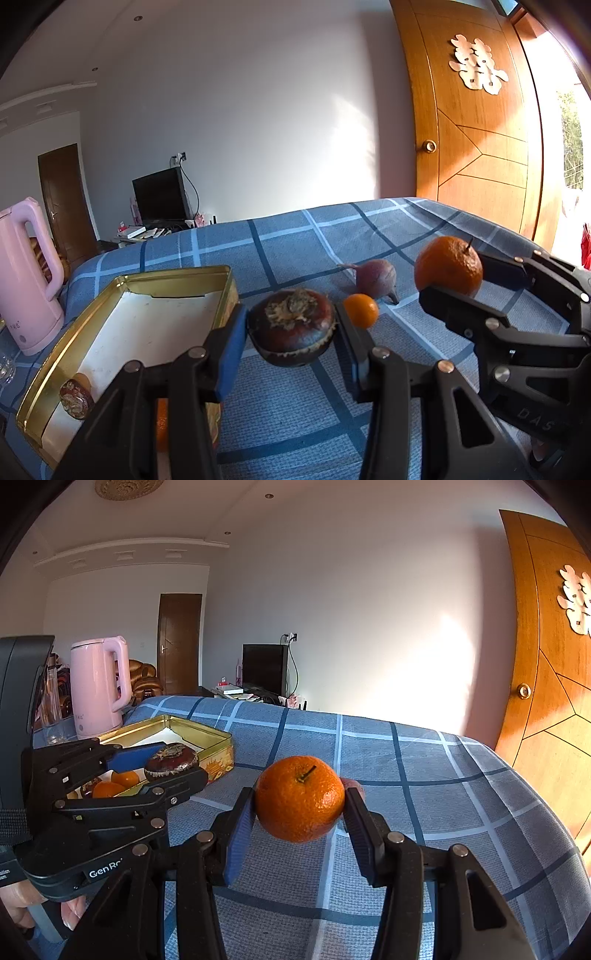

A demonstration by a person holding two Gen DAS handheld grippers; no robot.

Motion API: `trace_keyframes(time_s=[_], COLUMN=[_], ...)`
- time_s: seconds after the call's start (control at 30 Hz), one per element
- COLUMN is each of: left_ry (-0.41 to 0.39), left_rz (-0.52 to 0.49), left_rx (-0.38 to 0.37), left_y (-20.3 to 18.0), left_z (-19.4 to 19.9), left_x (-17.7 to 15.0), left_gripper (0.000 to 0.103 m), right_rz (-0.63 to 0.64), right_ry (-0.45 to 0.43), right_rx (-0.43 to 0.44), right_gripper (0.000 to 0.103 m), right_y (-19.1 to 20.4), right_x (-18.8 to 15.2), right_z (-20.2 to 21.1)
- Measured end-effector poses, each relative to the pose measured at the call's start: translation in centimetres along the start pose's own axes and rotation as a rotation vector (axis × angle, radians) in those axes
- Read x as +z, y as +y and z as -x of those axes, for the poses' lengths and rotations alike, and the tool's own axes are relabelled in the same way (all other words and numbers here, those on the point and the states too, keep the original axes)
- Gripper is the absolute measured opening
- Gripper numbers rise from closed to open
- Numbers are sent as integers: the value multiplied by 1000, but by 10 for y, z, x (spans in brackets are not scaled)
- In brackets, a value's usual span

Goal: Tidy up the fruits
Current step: 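Lift the brown nut and mandarin and carry them toward the tin tray with both tools, then open the left tool over the tray to drop the nut while the right tool drops the mandarin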

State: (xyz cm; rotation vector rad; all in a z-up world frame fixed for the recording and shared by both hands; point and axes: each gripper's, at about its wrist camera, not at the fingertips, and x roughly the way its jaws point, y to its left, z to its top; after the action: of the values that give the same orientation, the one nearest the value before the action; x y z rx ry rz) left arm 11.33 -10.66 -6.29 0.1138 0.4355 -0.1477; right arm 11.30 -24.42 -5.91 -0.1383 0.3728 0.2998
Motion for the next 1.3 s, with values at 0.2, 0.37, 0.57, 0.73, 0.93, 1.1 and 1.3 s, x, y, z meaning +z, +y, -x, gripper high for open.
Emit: trace_keyframes(time_s=[0.2, 0.37, 0.57, 0.73, 0.93, 1.1, 1.3], left_ry=[5, 7, 12, 13, 13, 14, 24], left_rz=[12, 24, 48, 65, 84, 92, 106], left_rx=[-7, -7, -3, 4, 11, 15, 31], left_y=[6, 11, 21, 30, 41, 47, 57], left_z=[6, 9, 14, 18, 22, 26, 30], left_x=[-4, -6, -11, -14, -17, -19, -22], left_gripper=[47, 47, 47, 47, 47, 47, 47], right_rz=[-8, -26, -6, 14, 29, 47, 67], right_ry=[10, 19, 25, 31, 35, 39, 44], right_rx=[10, 29, 50, 66, 84, 95, 112], right_gripper=[50, 50, 50, 50, 50, 50, 51], right_y=[3, 8, 22, 34, 44, 55, 67], right_x=[-1, -2, -2, -1, -1, 0, 1], right_z=[2, 3, 6, 6, 4, 3, 1])
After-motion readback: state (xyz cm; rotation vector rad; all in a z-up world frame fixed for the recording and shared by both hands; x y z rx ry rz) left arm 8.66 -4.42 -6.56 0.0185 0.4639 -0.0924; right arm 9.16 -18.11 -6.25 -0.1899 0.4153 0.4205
